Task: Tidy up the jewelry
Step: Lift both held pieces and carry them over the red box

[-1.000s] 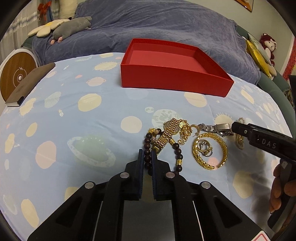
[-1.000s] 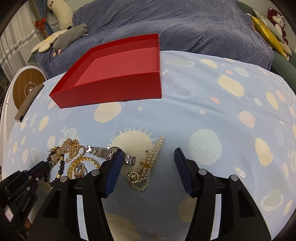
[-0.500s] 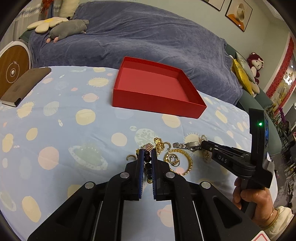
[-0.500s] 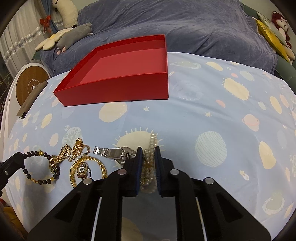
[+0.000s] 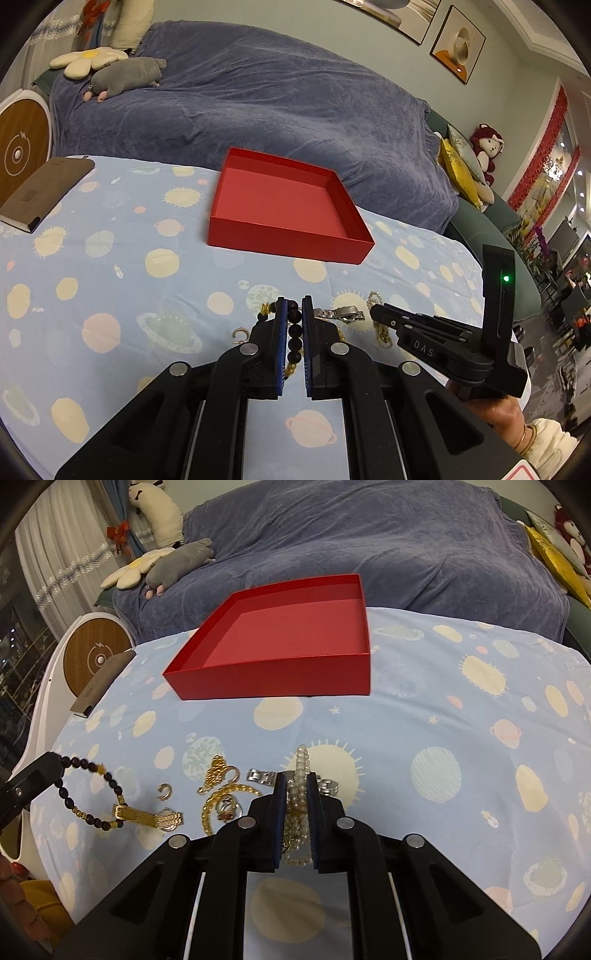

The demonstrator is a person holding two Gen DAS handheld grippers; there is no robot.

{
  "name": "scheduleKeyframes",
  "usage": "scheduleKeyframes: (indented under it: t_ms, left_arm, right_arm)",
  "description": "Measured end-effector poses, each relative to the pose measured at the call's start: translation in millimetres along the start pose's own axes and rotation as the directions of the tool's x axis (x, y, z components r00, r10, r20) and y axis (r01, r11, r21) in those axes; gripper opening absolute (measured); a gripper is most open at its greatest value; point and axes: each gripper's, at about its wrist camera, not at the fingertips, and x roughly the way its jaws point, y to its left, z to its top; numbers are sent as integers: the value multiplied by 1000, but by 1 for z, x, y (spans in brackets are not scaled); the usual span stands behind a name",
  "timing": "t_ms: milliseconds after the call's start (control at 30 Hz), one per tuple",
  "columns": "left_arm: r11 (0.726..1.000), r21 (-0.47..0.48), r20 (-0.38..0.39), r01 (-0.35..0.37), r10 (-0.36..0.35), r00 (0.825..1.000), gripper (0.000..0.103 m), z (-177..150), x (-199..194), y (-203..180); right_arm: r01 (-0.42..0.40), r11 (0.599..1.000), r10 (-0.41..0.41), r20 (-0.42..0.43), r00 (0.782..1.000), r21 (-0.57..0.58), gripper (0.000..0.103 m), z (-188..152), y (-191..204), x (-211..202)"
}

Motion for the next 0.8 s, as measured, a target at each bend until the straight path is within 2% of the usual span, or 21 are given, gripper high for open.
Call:
scheduleKeyframes:
  t_ms: [200,467,567,667,800]
  left_arm:
    - [1000,4,34,18,-18,999,5,6,-10,-4]
    - [1000,0,27,15,-15,1000,5,11,-8,-7]
    - [1000,-1,21,13,-13,1000,5,18,-6,-7]
    - [999,38,21,-19,18,1000,5,32,-1,-11]
    - [998,52,23,-33,31,999,5,62,10,-8]
  right_arm:
    - [-54,996,53,-9,999,-67,10,-14,25,-14]
    - [-66,996,68,32,997,-57,10,-5,21,-36]
    - [-63,996,66,50,997,-62,10,2,20,-43]
    - [-57,997,61,65,996,-60,10,16,16,-46]
    - [-62,997,65,73,995,-41,10,49,3,-45]
